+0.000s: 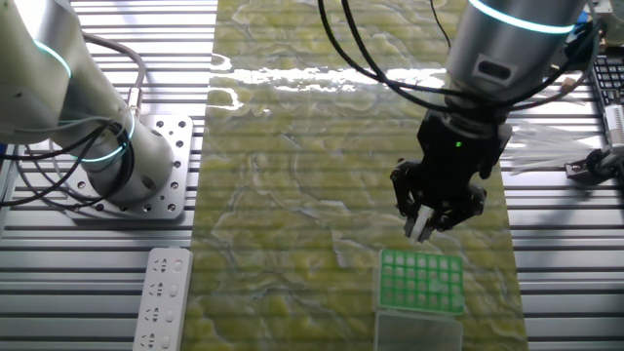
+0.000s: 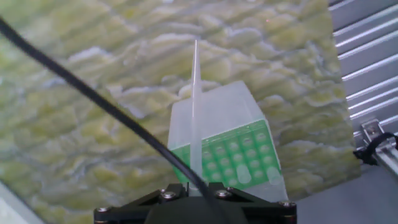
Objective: Insert a large pipette tip into the holder for large pipette tips
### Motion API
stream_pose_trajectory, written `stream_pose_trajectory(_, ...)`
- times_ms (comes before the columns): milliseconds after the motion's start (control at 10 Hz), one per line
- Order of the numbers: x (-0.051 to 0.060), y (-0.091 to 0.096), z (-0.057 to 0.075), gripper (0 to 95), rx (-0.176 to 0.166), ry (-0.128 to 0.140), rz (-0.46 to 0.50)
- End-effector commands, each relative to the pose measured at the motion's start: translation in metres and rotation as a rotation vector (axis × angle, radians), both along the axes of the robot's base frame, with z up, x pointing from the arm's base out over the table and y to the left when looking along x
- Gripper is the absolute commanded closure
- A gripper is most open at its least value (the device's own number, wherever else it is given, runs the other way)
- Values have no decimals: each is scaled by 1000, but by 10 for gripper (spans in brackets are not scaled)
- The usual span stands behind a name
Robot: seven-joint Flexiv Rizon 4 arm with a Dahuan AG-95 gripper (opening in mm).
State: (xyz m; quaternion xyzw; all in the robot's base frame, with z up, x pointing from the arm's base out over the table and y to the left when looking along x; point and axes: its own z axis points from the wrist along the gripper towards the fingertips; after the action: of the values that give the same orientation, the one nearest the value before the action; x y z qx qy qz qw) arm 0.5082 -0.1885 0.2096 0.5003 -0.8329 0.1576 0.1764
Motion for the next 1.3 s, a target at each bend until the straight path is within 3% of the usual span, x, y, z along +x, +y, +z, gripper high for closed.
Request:
stream_pose_trajectory(100, -1, 0, 0, 950, 46, 6, 45)
stream_pose_trajectory(300, -1, 0, 0, 950, 33, 29, 103)
stream_pose_trajectory(400, -1, 0, 0, 950, 6, 50, 130)
stream_pose_trajectory(800, -1, 0, 0, 950, -40, 83, 181)
stream_pose_trajectory(1000, -3, -18, 9, 950, -82, 119, 232)
stream_pose_trajectory(1300, -2, -56, 26, 950, -96, 164, 233)
